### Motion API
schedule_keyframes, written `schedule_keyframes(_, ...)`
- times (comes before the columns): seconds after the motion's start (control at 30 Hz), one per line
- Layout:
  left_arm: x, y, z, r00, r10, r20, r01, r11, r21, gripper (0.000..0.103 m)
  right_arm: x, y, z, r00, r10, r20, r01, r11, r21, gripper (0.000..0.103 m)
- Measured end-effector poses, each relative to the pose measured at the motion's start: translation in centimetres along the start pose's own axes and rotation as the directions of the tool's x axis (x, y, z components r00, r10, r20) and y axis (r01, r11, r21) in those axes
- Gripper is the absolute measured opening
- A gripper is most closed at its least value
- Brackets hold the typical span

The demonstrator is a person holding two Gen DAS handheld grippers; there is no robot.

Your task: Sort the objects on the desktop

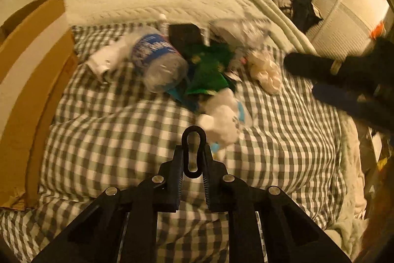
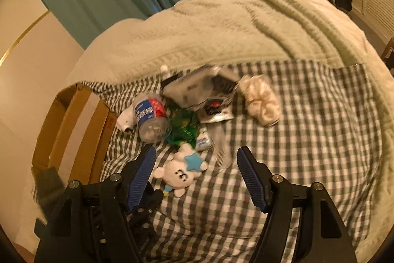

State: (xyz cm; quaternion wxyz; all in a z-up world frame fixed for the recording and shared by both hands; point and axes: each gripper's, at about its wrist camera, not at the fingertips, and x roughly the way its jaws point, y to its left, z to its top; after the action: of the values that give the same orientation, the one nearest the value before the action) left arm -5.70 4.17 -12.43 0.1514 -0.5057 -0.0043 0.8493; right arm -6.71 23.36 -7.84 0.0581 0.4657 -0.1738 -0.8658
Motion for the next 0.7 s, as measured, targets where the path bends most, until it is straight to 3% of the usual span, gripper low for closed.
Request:
schedule_keyframes(0.13, -0.9, 1.9, 0.5, 1.0, 0.016, 0.024, -0.014, 0.998, -0.053, 0.015, 1.9, 1.7, -0.9, 0.999, 0.009, -0.04, -0.01, 1.0, -0.024, 0.068)
schedule_keyframes(0.27, -0.9, 3.3, 1.0, 0.997, 0.076, 0.03, -0.074, 0.995, -0.073, 0.015, 4.4, 2.7, -2.1, 0.996, -0.038, -0.084, 0.034, 0.998, -0.047, 0.068)
schedule_keyframes(0.4, -0.2, 5.3, 1.2, 0.996, 0.092, 0.021, -0.088, 0.987, -0.133, 0.015, 6.8, 2.4, -2.9, 0.99, -0.07, -0.125, 0.067, 0.997, -0.029, 0.068)
schedule_keyframes(0.7, 1.2, 8.2, 1.5, 0.996, 0.093, -0.005, -0.092, 0.974, -0.207, 0.015, 9.9, 1.3, -3.2, 0.985, -0.014, -0.171, 0.025, 0.998, 0.06, 0.068)
